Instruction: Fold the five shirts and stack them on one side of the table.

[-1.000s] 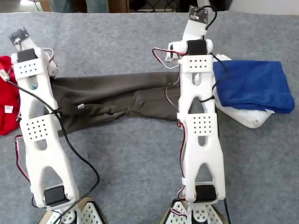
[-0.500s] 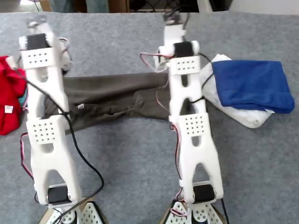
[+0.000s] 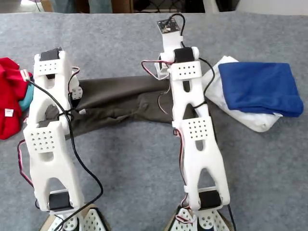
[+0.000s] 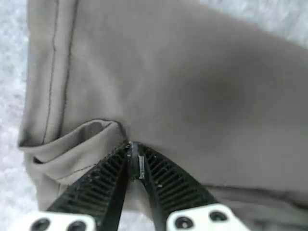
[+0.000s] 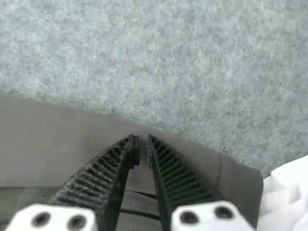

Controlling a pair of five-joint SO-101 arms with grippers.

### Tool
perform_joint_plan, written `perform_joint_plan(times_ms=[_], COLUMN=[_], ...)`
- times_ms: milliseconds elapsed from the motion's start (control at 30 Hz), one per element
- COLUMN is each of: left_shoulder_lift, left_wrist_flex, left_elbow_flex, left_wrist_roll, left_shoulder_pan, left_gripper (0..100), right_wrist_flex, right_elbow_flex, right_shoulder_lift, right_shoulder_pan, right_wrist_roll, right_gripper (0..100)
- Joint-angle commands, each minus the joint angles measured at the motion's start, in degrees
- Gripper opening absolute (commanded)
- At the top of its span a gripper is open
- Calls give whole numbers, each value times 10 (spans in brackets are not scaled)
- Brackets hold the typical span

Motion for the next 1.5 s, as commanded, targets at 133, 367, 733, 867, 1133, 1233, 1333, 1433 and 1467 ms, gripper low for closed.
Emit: perform_joint_plan(times_ms=[133, 367, 733, 867, 1133, 1233, 1333, 1433, 1467], left_shoulder_lift=[-57, -186, -406, -459, -476, -484, -513, -532, -529], left_wrist_flex=[66, 65, -179, -222, -225, -215, -178, -193, -208], left_elbow_flex=[-48, 78, 538, 618, 633, 611, 541, 475, 463], left_wrist_roll=[-24, -61, -117, -120, -120, -118, -99, -62, -55], left_shoulder_pan=[-49, -56, -61, -73, -151, -160, -132, -82, -65], left_gripper=[29, 29, 29, 29, 30, 30, 30, 30, 30], right_wrist_flex=[-14, -14, -14, -14, -11, -5, -4, -4, -5], right_elbow_flex=[-22, -17, -17, -17, -17, -23, -24, -23, -21], right_shoulder_lift=[7, 8, 9, 9, 9, 6, 6, 7, 8], right_shoulder_pan=[-4, -5, -5, -5, -4, 0, 4, 3, 2], right_wrist_roll=[25, 25, 25, 25, 38, 45, 48, 57, 58], right_gripper=[43, 43, 43, 43, 43, 43, 43, 43, 43])
